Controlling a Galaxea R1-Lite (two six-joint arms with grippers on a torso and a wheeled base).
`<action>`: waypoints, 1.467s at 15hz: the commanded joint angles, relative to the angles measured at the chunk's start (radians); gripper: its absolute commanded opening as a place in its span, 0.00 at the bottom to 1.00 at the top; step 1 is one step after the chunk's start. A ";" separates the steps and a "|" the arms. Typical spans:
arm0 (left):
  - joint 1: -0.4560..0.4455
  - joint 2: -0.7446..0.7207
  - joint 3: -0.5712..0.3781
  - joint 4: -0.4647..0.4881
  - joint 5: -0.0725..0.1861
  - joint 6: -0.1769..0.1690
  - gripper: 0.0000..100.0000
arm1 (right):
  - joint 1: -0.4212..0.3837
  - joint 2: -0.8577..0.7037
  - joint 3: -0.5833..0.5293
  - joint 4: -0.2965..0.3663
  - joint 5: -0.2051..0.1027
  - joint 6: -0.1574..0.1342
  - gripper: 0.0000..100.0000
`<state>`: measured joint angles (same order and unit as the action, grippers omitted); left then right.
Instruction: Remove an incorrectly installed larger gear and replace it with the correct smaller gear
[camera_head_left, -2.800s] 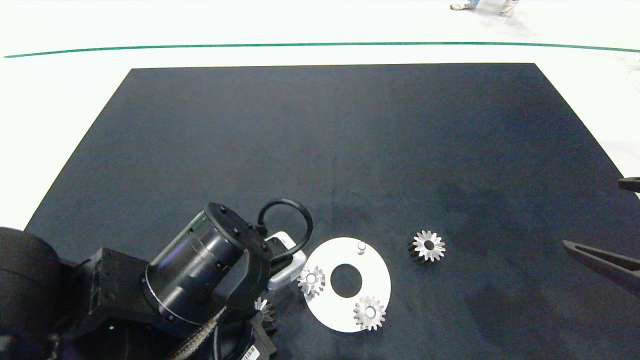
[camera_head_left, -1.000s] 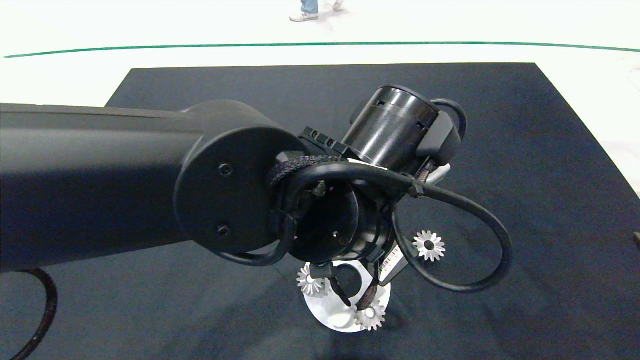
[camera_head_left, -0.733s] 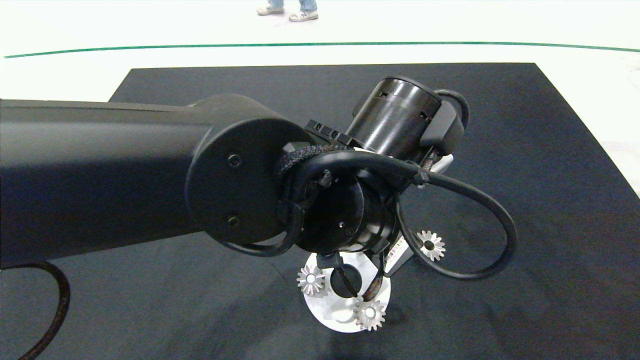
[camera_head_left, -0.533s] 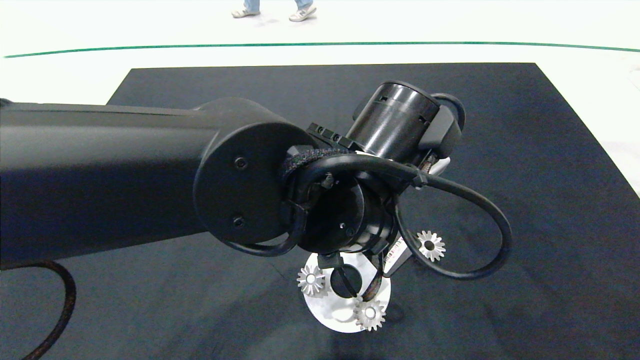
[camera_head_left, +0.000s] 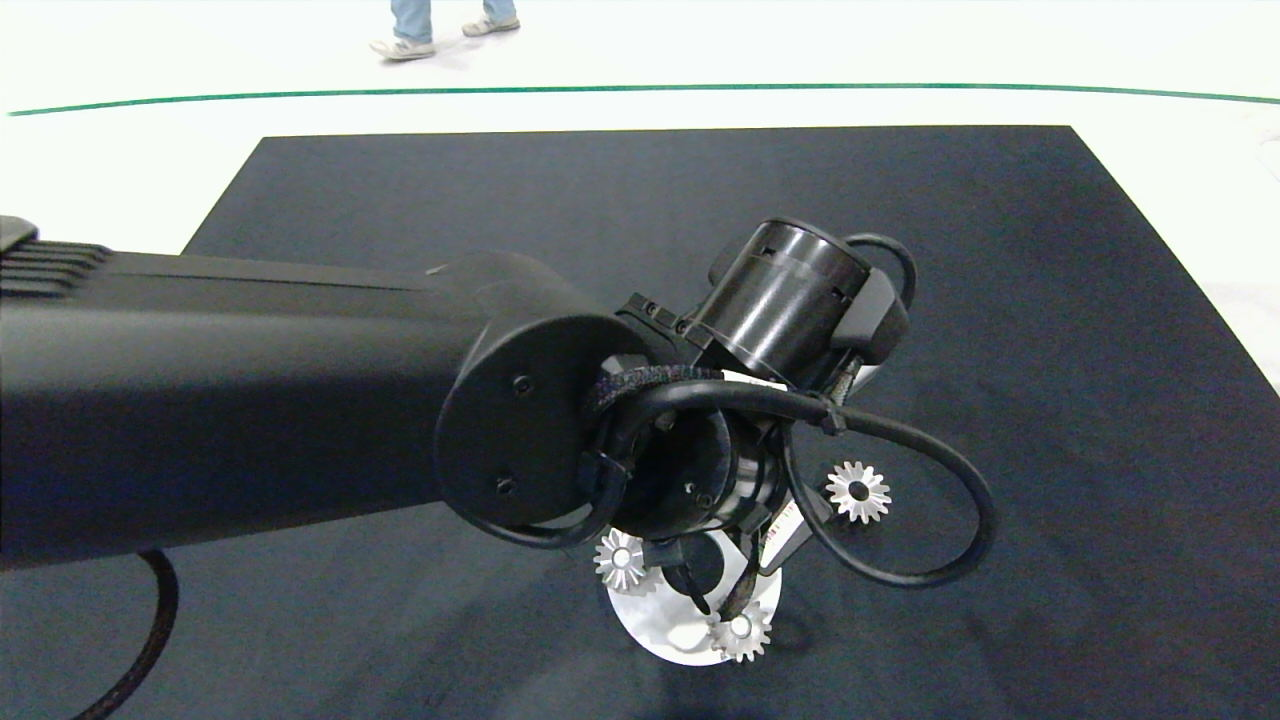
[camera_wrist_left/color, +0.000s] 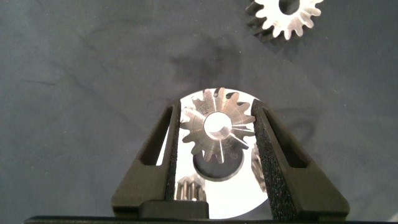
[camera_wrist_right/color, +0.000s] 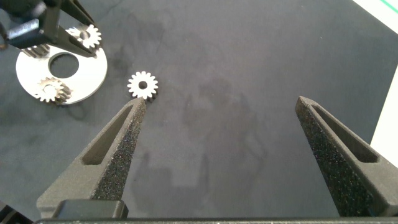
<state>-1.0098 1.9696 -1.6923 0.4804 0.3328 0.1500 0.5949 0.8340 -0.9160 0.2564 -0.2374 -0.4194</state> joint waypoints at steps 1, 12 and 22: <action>0.005 -0.009 0.037 -0.020 0.003 0.005 0.31 | 0.000 0.004 0.002 0.001 -0.002 -0.004 1.00; 0.046 -0.052 0.134 -0.115 -0.006 0.042 0.31 | 0.000 0.008 0.009 0.003 -0.003 -0.010 1.00; 0.037 -0.034 0.143 -0.148 -0.009 0.036 0.31 | 0.000 0.008 0.009 0.003 -0.003 -0.010 1.00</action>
<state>-0.9713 1.9304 -1.5509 0.3309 0.3217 0.1851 0.5949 0.8409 -0.9064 0.2572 -0.2396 -0.4266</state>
